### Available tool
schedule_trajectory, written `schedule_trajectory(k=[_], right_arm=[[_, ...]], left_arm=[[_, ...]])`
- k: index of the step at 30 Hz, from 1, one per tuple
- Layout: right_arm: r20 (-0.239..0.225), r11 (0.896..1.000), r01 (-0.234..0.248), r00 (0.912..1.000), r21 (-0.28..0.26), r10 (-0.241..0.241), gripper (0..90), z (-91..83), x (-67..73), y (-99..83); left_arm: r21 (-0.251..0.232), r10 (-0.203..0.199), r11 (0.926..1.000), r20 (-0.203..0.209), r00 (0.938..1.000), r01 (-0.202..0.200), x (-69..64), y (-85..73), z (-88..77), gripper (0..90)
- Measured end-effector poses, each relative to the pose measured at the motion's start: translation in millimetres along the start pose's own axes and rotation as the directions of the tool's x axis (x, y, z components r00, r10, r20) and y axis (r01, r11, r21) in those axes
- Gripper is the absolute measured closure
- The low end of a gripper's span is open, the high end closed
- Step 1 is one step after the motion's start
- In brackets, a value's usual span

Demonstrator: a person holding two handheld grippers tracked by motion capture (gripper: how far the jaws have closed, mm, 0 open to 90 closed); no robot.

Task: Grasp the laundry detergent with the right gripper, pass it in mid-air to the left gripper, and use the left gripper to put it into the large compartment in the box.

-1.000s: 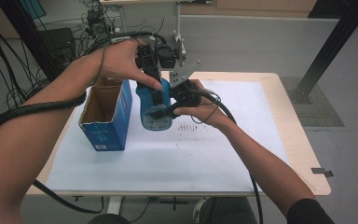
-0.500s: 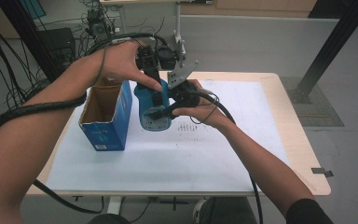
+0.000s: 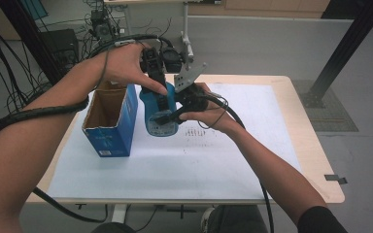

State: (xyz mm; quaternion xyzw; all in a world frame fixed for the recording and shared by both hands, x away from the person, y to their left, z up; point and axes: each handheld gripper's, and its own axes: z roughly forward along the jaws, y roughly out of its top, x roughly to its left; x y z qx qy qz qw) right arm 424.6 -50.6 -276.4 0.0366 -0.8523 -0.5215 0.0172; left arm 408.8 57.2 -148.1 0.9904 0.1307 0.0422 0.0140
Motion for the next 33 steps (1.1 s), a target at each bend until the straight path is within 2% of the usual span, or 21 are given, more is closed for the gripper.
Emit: schedule_trajectory(k=[3, 5, 7, 14, 18, 20, 24, 33], right_arm=[[-0.008, 1.0, -0.013, 0.9999, -0.009, 0.013, 44.2, -0.4, 0.8, 0.6], [0.004, 1.0, 0.0, 1.0, -0.008, 0.0, 44.2, -1.0, -0.5, 0.3], [-0.003, 1.0, -0.012, 0.9999, -0.01, 0.012, 44.3, -1.7, 0.3, 0.4], [0.0, 1.0, -0.009, 1.0, -0.016, 0.009, 44.2, -3.3, 0.5, 0.6], [0.007, 1.0, 0.001, 1.0, -0.006, -0.001, 44.2, -3.6, 0.0, 0.0], [0.0, 1.0, -0.011, 0.9999, -0.009, 0.011, 44.2, -3.8, 0.9, 0.3], [0.008, 1.0, -0.001, 1.0, -0.007, 0.001, 44.2, -3.8, 0.2, 0.3], [0.001, 1.0, -0.012, 0.9999, -0.006, 0.012, 44.2, -4.7, 1.0, 0.0]], left_arm=[[-0.002, 0.0, 1.0, -0.001, 1.0, 0.0, 0.6, -0.1, 0.0, 5.8], [0.0, 0.001, 1.0, -0.002, 1.0, -0.001, 0.5, 0.0, -0.2, 5.7], [-0.001, -0.001, 1.0, -0.002, 1.0, 0.001, 0.5, 0.3, -0.5, 5.7], [-0.003, 0.0, 1.0, -0.003, 1.0, 0.0, -0.2, 1.8, -0.9, 5.8], [-0.003, 0.001, 1.0, 0.0, 1.0, -0.001, -0.3, 2.2, -1.2, 5.7], [-0.001, 0.001, 1.0, -0.002, 1.0, -0.001, -0.4, 2.0, -1.6, 5.8], [-0.001, 0.003, 1.0, -0.002, 1.0, -0.003, -0.7, 1.9, -2.5, 5.8], [-0.002, 0.002, 1.0, 0.0, 1.0, -0.002, -2.3, 1.5, -2.8, 5.7]])
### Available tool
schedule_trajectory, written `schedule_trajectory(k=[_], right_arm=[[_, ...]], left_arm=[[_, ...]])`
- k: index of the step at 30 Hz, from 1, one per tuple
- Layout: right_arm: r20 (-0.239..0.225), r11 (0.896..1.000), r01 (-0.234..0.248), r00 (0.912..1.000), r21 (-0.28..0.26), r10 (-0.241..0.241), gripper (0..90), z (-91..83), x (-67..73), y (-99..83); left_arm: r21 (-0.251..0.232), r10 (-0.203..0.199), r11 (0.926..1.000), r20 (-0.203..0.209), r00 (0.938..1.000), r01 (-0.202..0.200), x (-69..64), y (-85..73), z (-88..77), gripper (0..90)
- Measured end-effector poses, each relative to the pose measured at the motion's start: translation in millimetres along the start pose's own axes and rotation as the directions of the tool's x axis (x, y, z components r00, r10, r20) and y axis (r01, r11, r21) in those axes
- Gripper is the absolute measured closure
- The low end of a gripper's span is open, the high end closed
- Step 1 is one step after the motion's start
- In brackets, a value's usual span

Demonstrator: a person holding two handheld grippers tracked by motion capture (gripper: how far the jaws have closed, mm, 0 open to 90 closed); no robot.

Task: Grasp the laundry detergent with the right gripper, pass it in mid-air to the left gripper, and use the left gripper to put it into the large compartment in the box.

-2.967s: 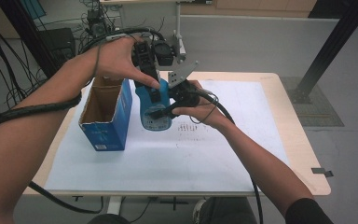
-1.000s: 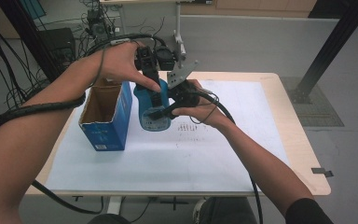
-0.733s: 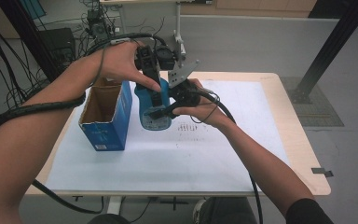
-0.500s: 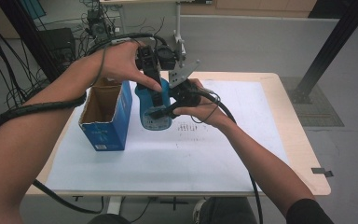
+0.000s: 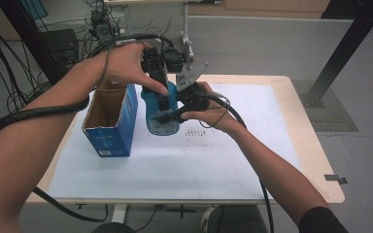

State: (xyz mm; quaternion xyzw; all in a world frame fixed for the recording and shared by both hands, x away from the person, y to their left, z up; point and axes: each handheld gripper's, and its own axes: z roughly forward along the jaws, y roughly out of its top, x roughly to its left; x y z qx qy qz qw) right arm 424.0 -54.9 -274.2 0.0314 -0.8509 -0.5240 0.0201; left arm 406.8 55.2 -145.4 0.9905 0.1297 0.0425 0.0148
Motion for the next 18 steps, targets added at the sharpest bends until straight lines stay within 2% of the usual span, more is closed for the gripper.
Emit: schedule_trajectory(k=[7, 18], right_arm=[[0.007, 1.0, 0.011, 0.9999, 0.003, -0.011, 44.2, 0.5, -0.8, -0.1], [-0.001, 1.0, 0.003, 1.0, -0.002, -0.003, 44.1, 0.3, 0.2, 0.1]], left_arm=[[-0.001, -0.001, 1.0, -0.003, 1.0, 0.001, -0.1, 0.0, -0.8, 5.8], [0.002, 0.002, 1.0, -0.006, 1.0, -0.002, -0.5, -0.3, -1.3, 5.9]])
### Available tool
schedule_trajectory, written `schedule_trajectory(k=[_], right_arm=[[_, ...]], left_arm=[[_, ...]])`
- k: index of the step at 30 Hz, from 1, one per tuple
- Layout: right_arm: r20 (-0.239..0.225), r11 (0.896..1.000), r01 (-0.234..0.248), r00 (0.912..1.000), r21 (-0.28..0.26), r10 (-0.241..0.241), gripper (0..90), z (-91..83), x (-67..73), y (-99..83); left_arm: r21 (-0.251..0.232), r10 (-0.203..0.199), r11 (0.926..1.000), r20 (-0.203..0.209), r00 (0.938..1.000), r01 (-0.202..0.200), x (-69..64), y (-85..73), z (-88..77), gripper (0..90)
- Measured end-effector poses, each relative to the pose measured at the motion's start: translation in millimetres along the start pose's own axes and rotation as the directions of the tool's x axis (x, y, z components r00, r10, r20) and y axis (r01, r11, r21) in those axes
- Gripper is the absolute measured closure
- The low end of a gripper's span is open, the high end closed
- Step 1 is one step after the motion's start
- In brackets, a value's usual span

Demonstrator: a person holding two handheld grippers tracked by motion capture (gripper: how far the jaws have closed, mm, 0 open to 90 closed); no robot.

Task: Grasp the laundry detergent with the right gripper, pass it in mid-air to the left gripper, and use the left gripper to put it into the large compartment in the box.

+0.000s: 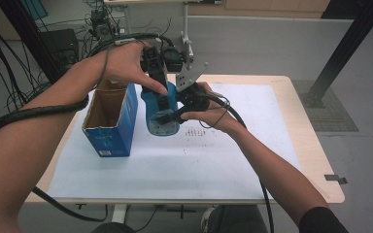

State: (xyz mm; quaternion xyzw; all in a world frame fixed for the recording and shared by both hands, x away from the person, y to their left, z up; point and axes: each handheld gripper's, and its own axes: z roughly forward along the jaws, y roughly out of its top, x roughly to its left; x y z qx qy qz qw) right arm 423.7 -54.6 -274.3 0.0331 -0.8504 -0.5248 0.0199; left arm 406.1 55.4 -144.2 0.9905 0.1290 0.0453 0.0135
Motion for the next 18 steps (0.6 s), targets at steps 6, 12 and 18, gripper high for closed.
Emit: schedule_trajectory(k=[6, 12, 18], right_arm=[[0.007, 1.0, 0.003, 1.0, -0.001, -0.003, 44.2, -2.2, 0.7, 0.5], [0.007, 1.0, 0.009, 0.9999, -0.002, -0.009, 44.2, -2.2, 0.4, 0.6], [0.006, 1.0, 0.008, 1.0, 0.001, -0.008, 44.1, -0.4, 0.5, 0.4]], left_arm=[[-0.004, -0.001, 1.0, 0.002, 1.0, 0.001, -0.4, 0.2, 0.0, 5.9], [-0.01, -0.003, 0.9999, 0.006, 1.0, 0.003, -0.5, -1.1, -0.8, 5.9], [-0.013, -0.004, 0.9999, 0.006, 1.0, 0.004, -0.1, -2.1, -1.0, 5.9]])
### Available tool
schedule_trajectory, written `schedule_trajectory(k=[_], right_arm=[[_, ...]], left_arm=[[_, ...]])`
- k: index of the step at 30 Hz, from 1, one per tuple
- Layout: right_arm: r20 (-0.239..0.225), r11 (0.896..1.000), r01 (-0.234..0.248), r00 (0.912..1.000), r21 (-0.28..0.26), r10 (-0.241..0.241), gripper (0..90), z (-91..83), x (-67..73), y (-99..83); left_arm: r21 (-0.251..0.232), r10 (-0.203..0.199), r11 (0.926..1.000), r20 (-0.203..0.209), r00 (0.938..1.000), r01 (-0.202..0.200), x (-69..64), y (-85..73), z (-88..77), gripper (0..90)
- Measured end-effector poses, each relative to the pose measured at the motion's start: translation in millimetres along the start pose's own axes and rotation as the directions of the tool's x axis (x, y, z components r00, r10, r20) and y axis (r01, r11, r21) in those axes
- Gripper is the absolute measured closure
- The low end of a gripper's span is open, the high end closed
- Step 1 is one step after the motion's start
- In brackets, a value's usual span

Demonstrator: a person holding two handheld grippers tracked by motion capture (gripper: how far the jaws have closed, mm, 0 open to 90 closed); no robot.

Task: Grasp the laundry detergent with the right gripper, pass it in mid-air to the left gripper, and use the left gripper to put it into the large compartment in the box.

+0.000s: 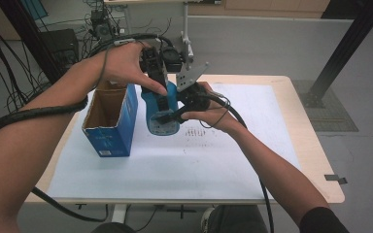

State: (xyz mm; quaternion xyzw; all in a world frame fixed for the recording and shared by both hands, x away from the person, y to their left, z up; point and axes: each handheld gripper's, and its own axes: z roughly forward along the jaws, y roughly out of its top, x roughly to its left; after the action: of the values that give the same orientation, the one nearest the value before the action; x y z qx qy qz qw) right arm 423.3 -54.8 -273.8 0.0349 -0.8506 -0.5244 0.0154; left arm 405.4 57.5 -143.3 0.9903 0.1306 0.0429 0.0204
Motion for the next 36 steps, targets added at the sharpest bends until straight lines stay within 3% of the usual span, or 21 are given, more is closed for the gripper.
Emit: schedule_trajectory(k=[17, 36], right_arm=[[0.0, 1.0, 0.001, 1.0, -0.012, -0.001, 44.0, -1.9, -0.1, 0.7], [0.007, 1.0, 0.024, 0.9997, -0.018, -0.024, 44.0, -4.5, 4.1, 2.9]], left_arm=[[0.005, 0.007, 1.0, 0.002, 1.0, -0.007, 0.7, 2.1, 1.0, 6.6], [-0.002, 0.02, 0.9998, -0.005, 0.9998, -0.02, -2.6, 3.7, -1.4, 28.7]])
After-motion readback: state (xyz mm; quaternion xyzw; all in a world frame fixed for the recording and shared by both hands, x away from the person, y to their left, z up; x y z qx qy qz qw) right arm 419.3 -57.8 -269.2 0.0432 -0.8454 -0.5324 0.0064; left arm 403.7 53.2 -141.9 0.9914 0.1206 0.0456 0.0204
